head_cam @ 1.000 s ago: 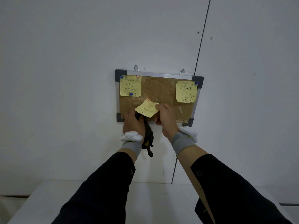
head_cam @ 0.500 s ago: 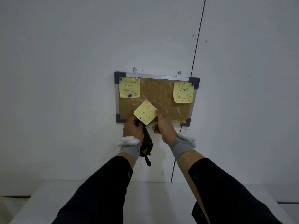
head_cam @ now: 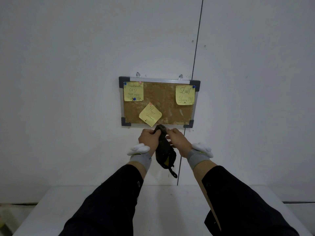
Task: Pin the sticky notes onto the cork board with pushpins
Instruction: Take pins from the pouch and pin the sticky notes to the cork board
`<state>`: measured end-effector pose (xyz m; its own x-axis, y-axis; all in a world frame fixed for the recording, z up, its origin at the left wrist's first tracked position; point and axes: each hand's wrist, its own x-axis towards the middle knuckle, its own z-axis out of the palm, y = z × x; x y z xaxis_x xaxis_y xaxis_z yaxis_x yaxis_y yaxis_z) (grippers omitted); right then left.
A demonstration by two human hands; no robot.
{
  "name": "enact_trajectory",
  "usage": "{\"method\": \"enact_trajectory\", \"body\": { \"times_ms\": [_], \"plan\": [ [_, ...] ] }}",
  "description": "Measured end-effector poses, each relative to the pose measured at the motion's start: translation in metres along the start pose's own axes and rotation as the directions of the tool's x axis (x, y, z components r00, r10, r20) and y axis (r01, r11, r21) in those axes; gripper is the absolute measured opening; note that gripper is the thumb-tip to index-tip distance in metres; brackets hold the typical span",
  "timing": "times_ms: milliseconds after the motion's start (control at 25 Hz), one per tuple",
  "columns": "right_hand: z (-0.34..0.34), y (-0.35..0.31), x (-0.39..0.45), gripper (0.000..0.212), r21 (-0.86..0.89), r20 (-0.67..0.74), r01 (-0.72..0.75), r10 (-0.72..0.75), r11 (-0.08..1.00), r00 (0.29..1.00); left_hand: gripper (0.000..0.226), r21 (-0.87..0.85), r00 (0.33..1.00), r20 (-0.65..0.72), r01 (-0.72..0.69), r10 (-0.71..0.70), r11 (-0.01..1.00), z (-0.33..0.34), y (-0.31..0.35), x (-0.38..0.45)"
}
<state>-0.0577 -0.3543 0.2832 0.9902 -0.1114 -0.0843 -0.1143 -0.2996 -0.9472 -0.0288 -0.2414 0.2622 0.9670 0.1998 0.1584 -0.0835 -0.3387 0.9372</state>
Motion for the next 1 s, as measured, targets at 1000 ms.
{"method": "enact_trajectory", "body": {
  "times_ms": [1000],
  "plan": [
    [-0.015, -0.106, 0.045, 0.026, -0.585, -0.324, 0.539, -0.783, 0.607, 0.53, 0.009, -0.191, 0.935, -0.176, -0.339, 0.308, 0.921, -0.007, 0.084, 0.052]
  ]
}}
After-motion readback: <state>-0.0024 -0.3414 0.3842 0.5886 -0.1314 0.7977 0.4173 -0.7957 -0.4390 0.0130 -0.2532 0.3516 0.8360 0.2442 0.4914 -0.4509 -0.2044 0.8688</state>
